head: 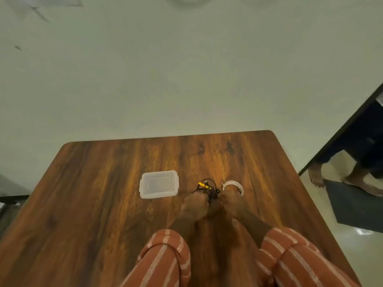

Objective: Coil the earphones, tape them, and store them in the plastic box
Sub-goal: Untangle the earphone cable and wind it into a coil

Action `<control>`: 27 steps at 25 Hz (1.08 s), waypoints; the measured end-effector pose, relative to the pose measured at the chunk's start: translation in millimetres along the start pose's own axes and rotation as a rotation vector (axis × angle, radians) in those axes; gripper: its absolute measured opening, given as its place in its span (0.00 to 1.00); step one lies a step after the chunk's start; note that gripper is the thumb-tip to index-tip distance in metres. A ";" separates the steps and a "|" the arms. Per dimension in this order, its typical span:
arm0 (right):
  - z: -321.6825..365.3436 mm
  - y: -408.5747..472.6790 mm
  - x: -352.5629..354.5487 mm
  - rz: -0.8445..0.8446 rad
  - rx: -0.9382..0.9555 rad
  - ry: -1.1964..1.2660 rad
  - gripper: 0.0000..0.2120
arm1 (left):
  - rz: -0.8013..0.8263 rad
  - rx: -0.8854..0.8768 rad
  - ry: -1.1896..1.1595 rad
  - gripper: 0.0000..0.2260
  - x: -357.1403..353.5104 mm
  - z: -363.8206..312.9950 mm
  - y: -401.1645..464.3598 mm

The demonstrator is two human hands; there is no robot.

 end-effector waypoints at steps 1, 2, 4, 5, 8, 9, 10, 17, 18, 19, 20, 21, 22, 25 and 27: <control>-4.9 -0.4 -6.1 0.041 0.047 -0.019 0.16 | 0.003 0.003 0.026 0.15 -9.1 -2.8 -1.7; -5.3 -2.9 -9.4 0.072 0.105 -0.029 0.18 | 0.012 0.002 0.041 0.19 -18.6 -4.0 -2.5; -6.4 -11.4 -17.5 0.123 0.163 -0.097 0.21 | 0.048 0.029 0.090 0.25 -37.2 -5.4 -10.9; -8.9 -11.0 -19.8 0.110 0.170 -0.131 0.20 | 0.064 0.039 0.119 0.27 -45.2 -3.5 -10.8; -18.1 -4.4 -14.4 -0.069 0.007 -0.087 0.14 | 0.034 0.067 0.162 0.25 -47.3 3.3 -5.0; -20.0 -5.4 -11.1 -0.109 -0.053 -0.056 0.14 | 0.030 0.059 0.164 0.23 -45.3 5.6 -5.5; -23.5 -4.9 -10.9 -0.123 -0.069 -0.046 0.15 | 0.032 0.035 0.179 0.20 -41.7 6.6 -6.2; 18.0 12.3 20.6 -0.164 0.003 0.236 0.07 | -0.175 -0.033 -0.211 0.11 37.3 4.9 11.2; 41.2 16.6 33.9 -0.122 0.005 0.426 0.06 | -0.209 -0.068 -0.301 0.11 61.9 -1.7 19.4; 66.6 18.8 49.6 -0.055 0.014 0.615 0.06 | -0.238 -0.115 -0.368 0.10 89.8 -12.4 26.0; 90.9 19.8 67.3 0.016 0.036 0.777 0.07 | -0.273 -0.151 -0.420 0.10 116.5 -22.6 32.3; 117.7 17.6 87.6 0.093 0.062 0.884 0.09 | -0.317 -0.168 -0.468 0.09 145.7 -30.4 34.9; 134.7 19.2 104.0 0.156 0.070 0.938 0.08 | -0.358 -0.157 -0.524 0.09 172.5 -36.2 39.8; 169.5 20.8 159.1 0.138 0.139 0.858 0.12 | -0.329 -0.123 -0.580 0.09 241.1 -35.8 43.3; 182.5 21.7 191.8 0.082 0.196 0.868 0.13 | -0.225 -0.177 -0.484 0.06 268.8 -23.9 36.5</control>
Point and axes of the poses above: each hand's wrist, its own y-axis towards the middle knuckle, its own x-axis out of the back of the hand, z = x × y, the point moved 3 cm from there along y, towards the middle knuckle, and after that the axes turned 9 degrees about -z, right-handed, at the moved point
